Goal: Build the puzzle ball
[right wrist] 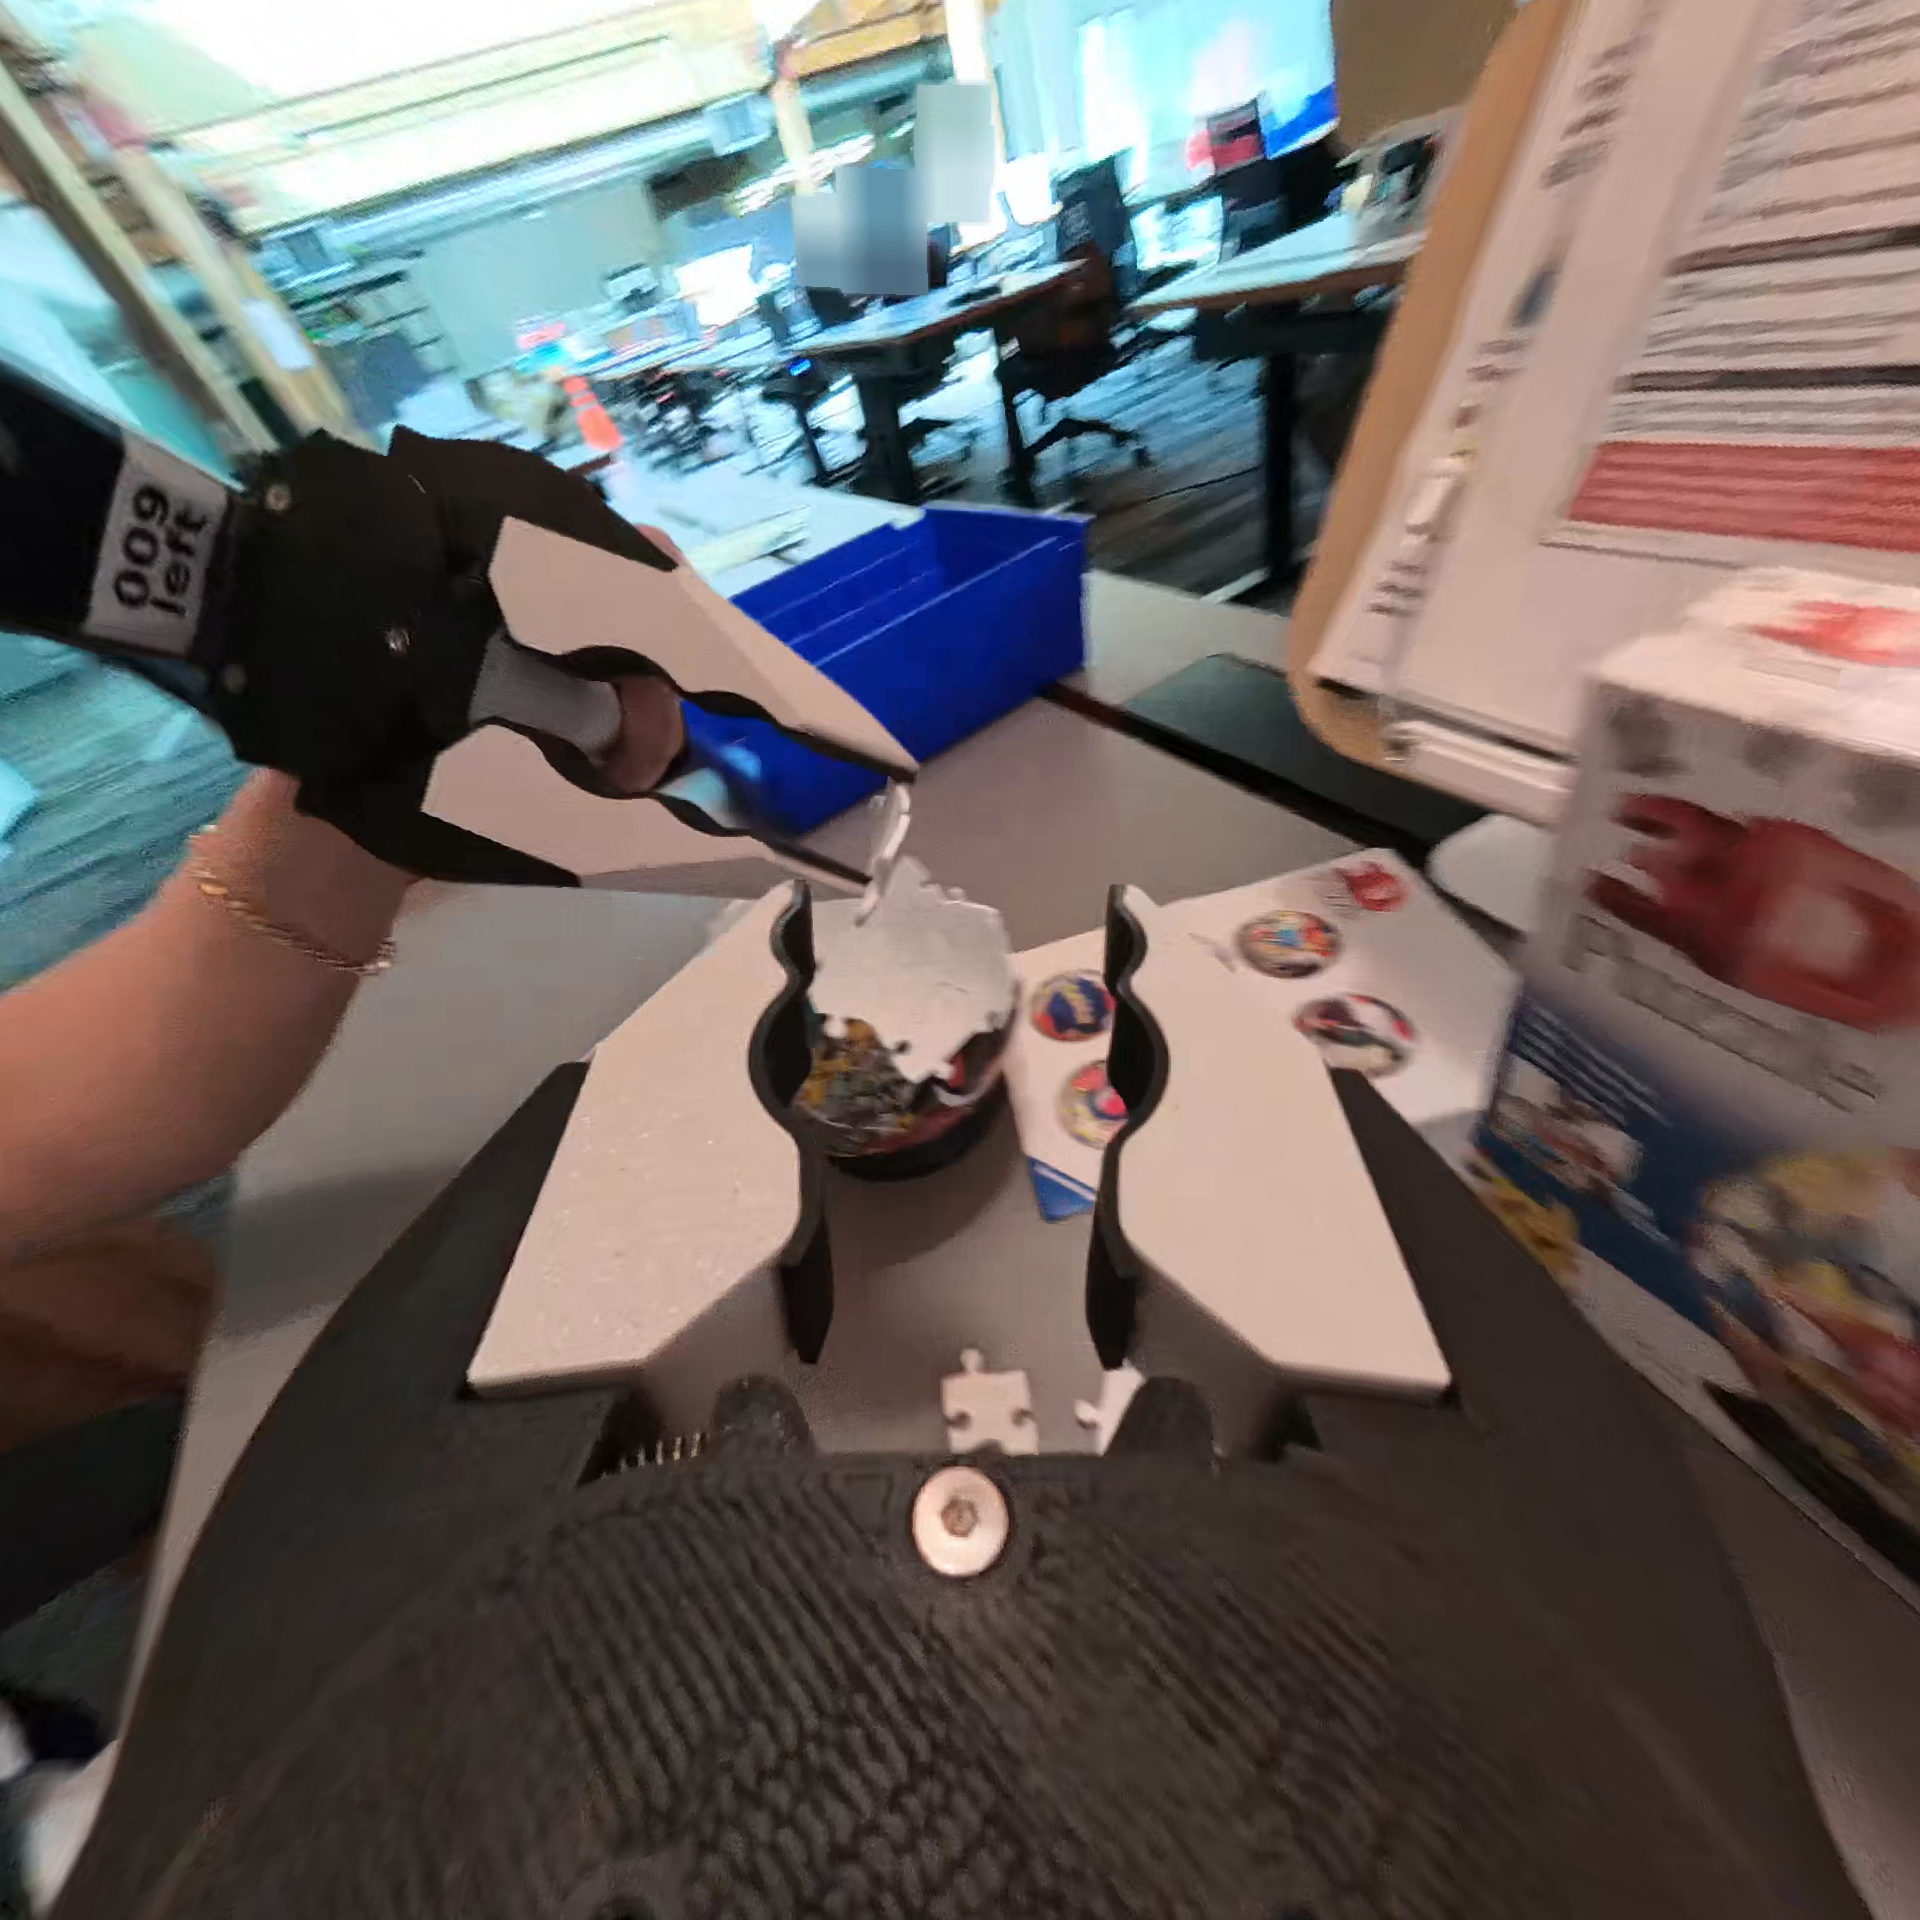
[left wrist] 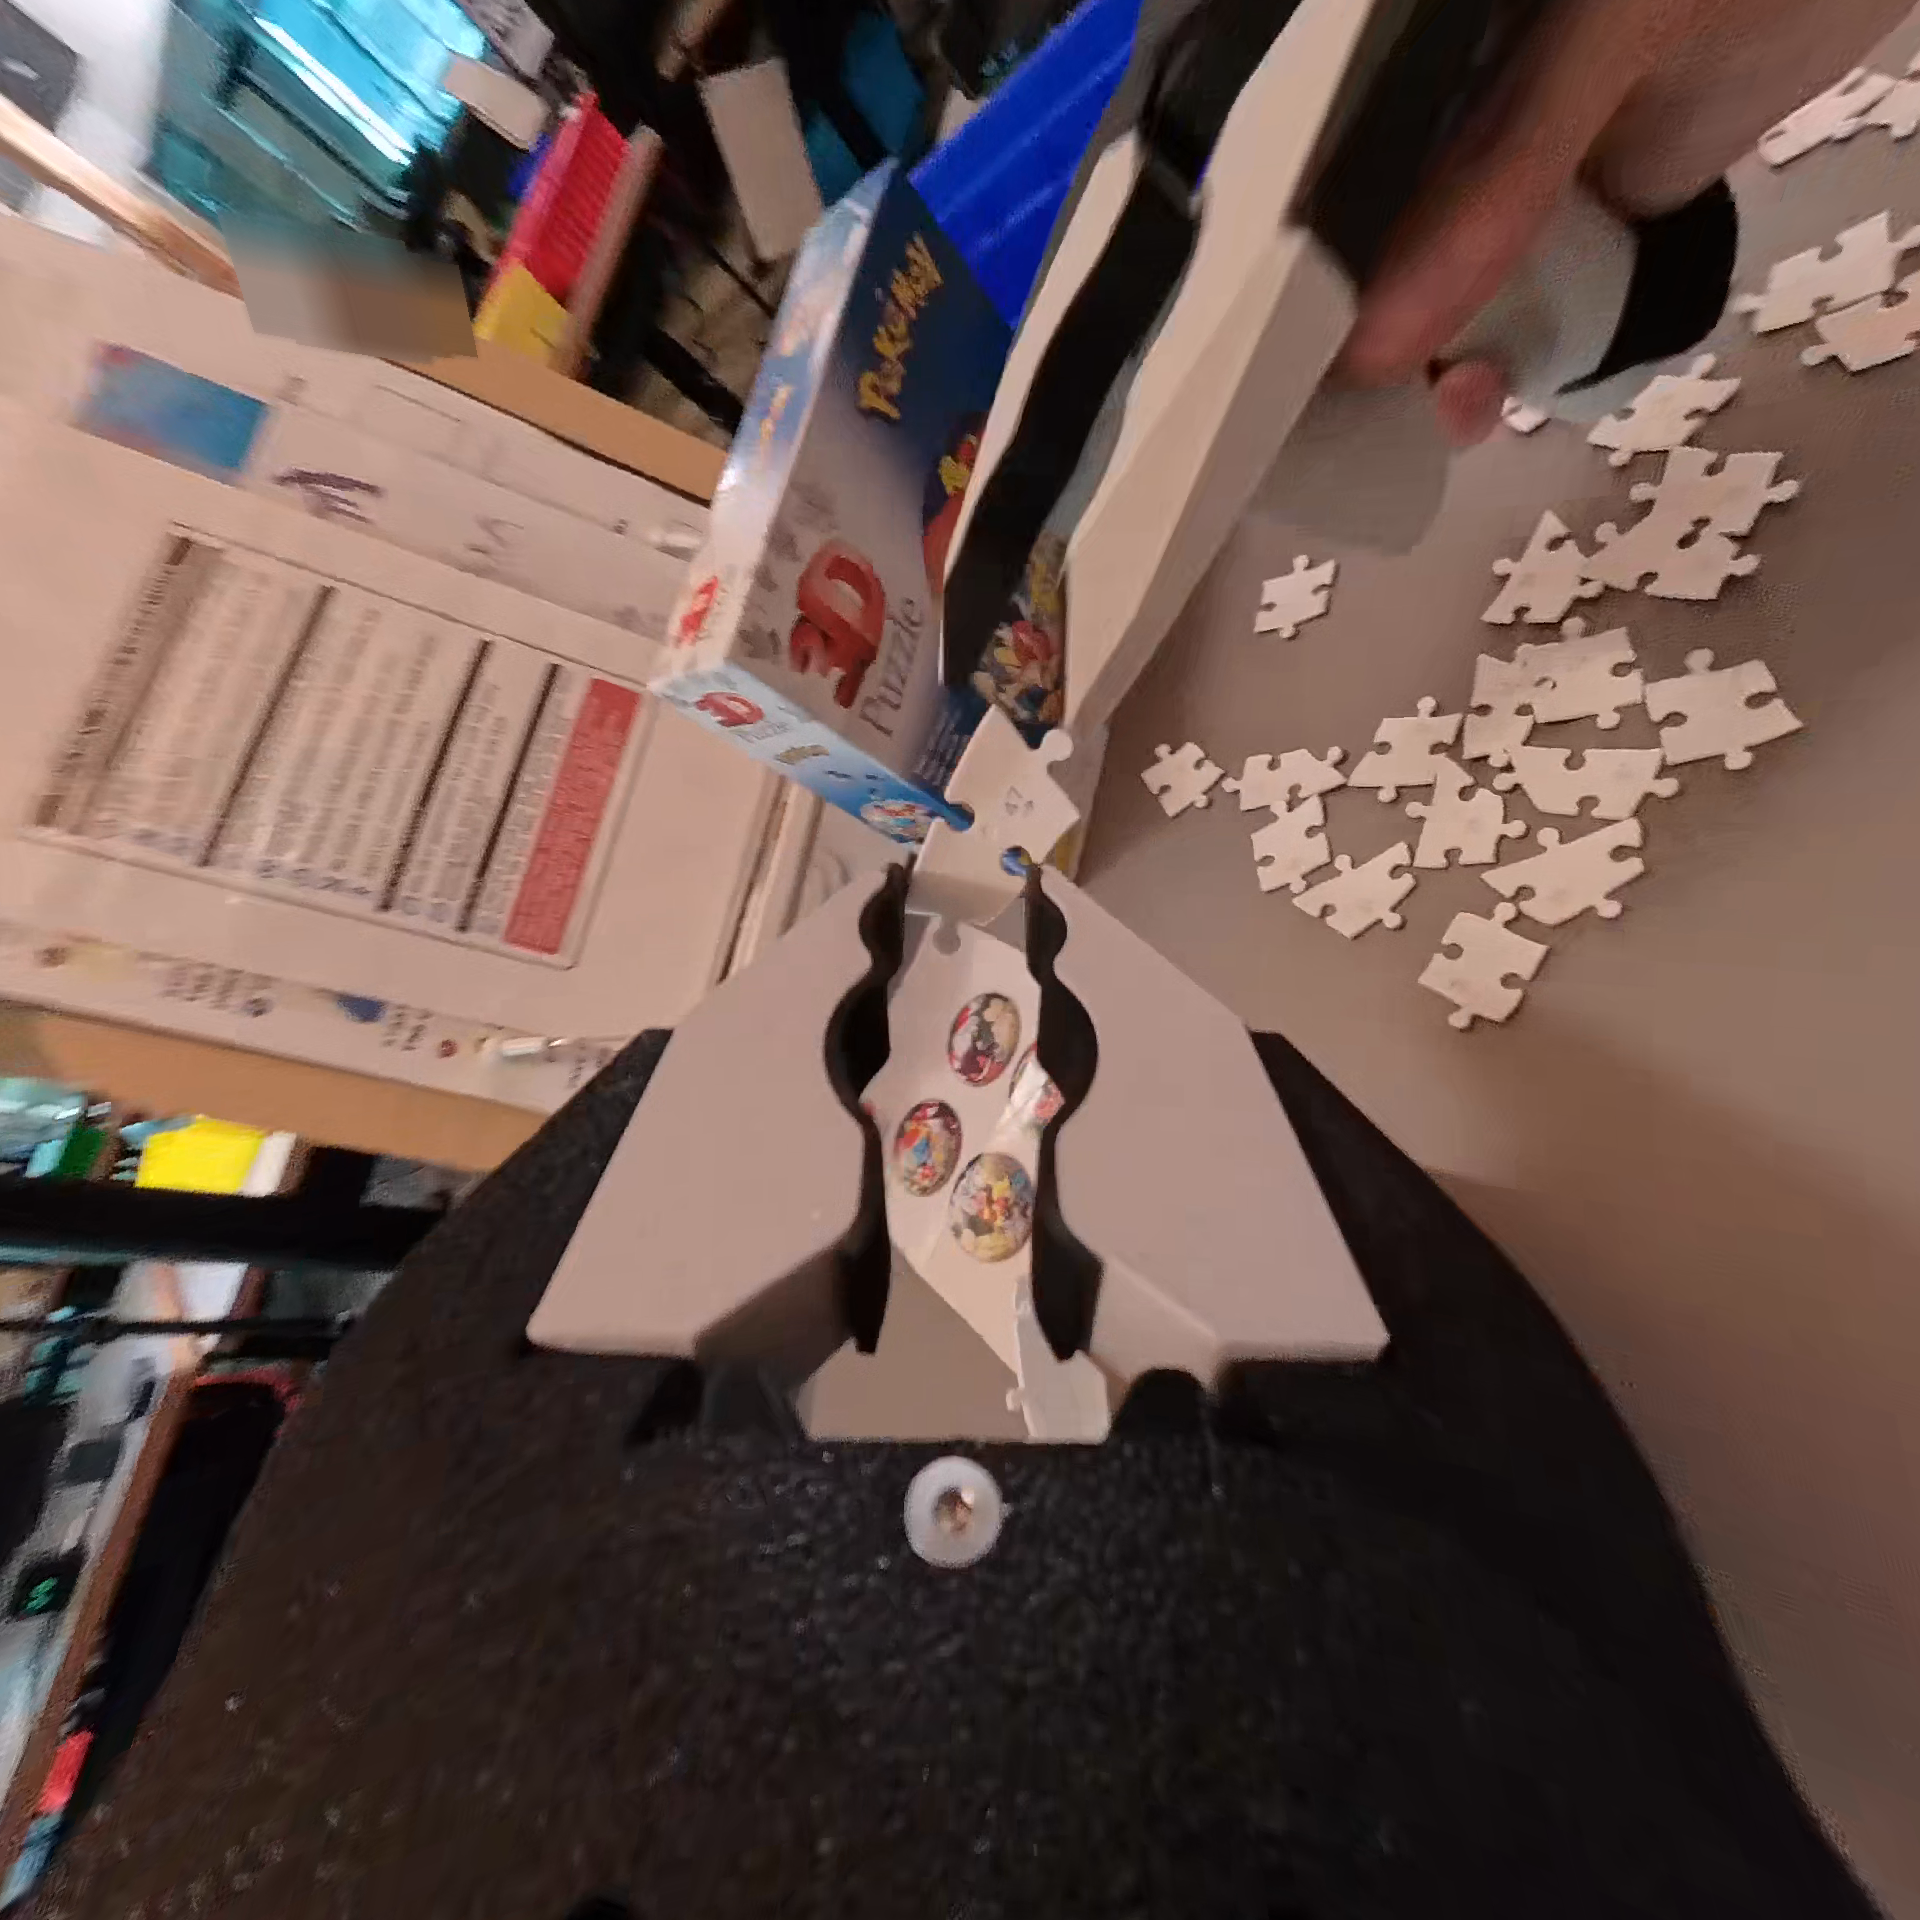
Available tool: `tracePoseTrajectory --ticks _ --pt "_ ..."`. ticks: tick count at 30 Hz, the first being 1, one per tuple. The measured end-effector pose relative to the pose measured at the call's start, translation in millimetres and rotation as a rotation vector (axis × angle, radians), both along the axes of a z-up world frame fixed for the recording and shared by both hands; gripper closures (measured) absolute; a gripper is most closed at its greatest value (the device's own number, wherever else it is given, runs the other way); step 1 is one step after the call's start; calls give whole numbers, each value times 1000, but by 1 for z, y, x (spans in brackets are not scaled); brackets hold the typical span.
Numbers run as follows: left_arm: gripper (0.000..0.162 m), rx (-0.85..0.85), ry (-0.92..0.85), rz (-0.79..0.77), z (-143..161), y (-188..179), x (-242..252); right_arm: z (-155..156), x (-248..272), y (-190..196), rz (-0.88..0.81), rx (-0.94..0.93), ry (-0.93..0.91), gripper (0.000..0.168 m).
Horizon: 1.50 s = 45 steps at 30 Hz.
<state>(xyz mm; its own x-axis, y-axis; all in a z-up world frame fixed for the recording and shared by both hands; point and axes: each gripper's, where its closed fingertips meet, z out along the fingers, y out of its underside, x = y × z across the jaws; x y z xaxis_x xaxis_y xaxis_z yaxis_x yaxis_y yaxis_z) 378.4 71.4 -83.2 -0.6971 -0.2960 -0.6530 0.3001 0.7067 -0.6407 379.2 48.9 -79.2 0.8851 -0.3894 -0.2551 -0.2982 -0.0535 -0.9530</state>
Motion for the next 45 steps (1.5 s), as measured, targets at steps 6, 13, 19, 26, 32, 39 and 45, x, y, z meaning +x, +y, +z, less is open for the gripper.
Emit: tracePoseTrajectory --ticks 6,13,19,26,32,39,45 --pt "141 -37 -107 82 6 33 -13 10 -21 50 194 35 29 157" --pt "153 -99 -152 116 4 56 -7 0 -11 78 202 -61 -3 168" --pt "162 -172 -120 34 3 61 -7 -17 -9 95 268 -235 -71 168" --pt "151 -134 198 -42 -18 81 5 -40 13 80 416 -736 -370 168" --pt "131 -14 403 -154 -55 79 20 -48 27 82 561 -1046 -425 168" --pt "144 -4 403 -221 -68 73 39 -56 30 101 624 -1091 -369 168" --pt "162 -31 423 -190 -74 81 57 -65 46 109 541 -1075 -365 162"
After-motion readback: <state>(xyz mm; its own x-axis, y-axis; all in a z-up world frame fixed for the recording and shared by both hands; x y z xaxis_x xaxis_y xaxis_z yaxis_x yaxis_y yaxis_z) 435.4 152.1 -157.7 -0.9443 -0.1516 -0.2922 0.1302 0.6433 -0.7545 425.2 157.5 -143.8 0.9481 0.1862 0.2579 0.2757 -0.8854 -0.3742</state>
